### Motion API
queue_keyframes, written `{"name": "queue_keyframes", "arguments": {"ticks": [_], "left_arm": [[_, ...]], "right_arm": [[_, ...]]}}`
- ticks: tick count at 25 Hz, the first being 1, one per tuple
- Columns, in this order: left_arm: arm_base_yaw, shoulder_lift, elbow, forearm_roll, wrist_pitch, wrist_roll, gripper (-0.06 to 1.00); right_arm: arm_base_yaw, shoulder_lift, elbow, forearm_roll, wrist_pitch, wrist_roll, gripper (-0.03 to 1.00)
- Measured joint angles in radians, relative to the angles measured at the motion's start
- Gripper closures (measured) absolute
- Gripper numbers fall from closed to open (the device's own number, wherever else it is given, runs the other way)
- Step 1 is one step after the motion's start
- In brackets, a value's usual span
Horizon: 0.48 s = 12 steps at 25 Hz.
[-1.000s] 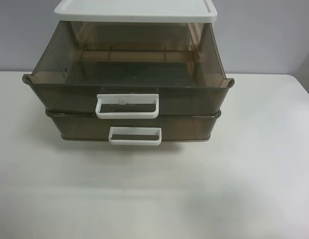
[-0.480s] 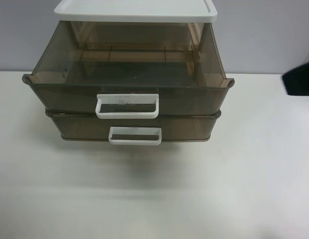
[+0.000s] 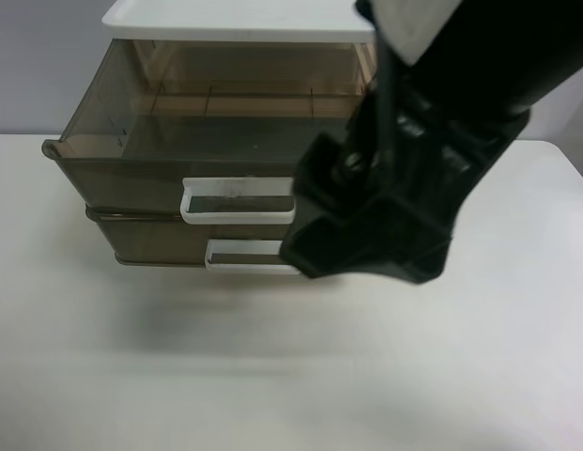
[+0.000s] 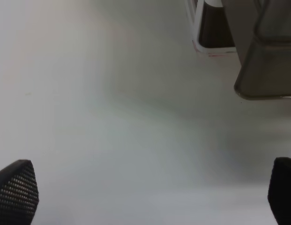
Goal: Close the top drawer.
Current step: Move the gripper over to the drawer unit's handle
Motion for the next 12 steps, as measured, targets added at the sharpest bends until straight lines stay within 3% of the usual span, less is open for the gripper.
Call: {"name": "queue_keyframes", "arguments": {"ticks": [4,12], "left_arm": [[0.000,0.000,0.000,0.000,0.000,0.000,-0.05],[0.000,0.000,0.000,0.000,0.000,0.000,-0.05]], "right_arm": [[0.081,0.121,-0.018,0.033,-0.001,-0.020,0.00],[0.094,0.306,-0.018,0.018,-0.039,-0.029,0.00]]}}
